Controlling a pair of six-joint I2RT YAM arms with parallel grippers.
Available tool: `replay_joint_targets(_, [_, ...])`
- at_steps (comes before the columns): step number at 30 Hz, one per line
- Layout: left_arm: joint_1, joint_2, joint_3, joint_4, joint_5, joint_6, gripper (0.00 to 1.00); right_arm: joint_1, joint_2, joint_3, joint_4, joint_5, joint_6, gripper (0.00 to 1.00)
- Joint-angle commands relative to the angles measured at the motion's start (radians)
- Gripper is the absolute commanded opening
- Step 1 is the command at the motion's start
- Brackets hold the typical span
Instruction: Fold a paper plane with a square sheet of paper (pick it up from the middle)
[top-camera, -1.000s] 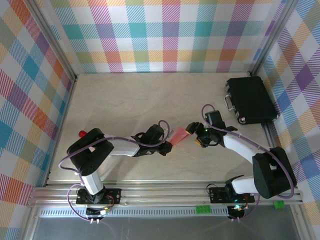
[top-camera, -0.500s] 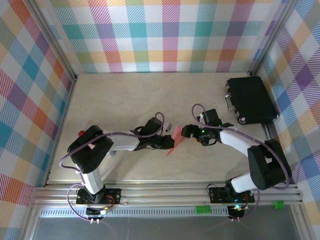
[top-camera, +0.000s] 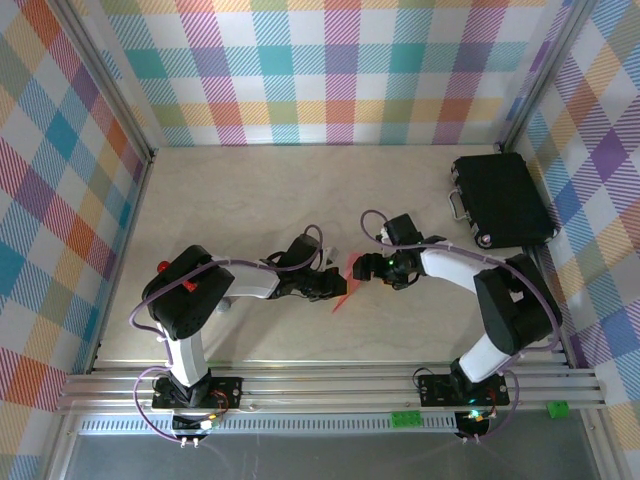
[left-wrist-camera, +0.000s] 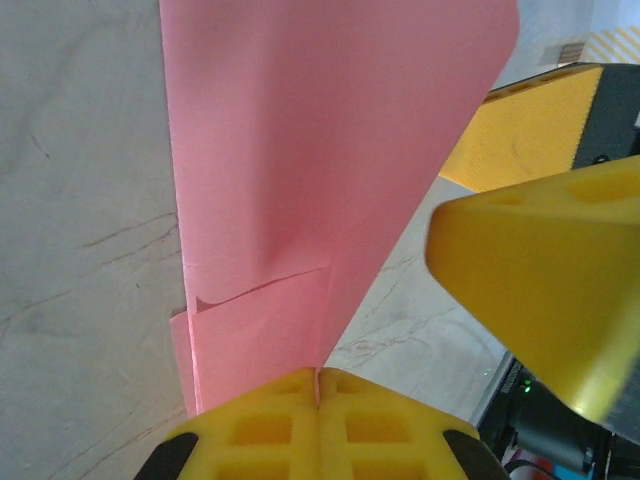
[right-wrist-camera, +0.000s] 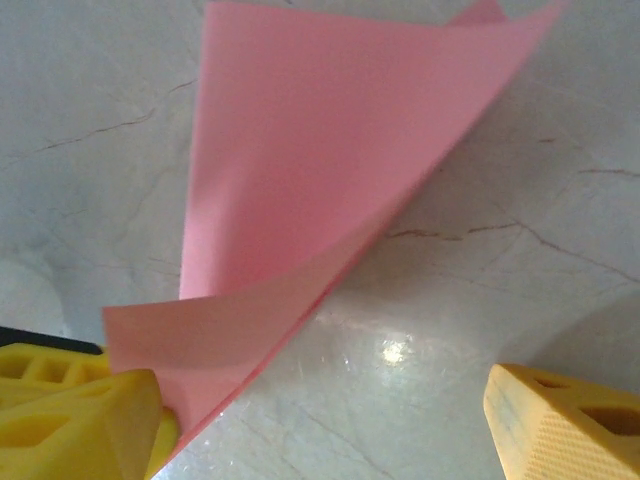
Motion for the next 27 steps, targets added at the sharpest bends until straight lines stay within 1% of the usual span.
replay_joint_targets(1, [0.012,0.022,-0.026,0.068,0.036,-0.049,0.00,0.009,0.034,0.043,-0.040,0.035,-0.033,0.83])
replay_joint_targets(7, [0.014,0.031,-0.038,0.078,0.033,-0.047,0.00,0.030,0.102,0.091,-0.080,0.099,-0.032,0.83])
replay_joint_targets(11, [0.014,0.024,-0.044,0.050,0.020,-0.026,0.01,0.050,0.162,0.142,-0.127,0.148,-0.028,0.83])
replay_joint_targets(16, [0.012,0.000,-0.045,-0.009,-0.002,0.004,0.08,0.075,0.221,0.186,-0.169,0.191,-0.014,0.83])
replay_joint_targets(21, [0.007,-0.045,-0.055,-0.053,-0.022,0.021,0.18,0.087,0.258,0.206,-0.179,0.202,-0.001,0.83])
replay_joint_targets(27, [-0.003,-0.100,-0.073,-0.115,-0.048,0.044,0.24,0.092,0.282,0.222,-0.191,0.199,0.007,0.83])
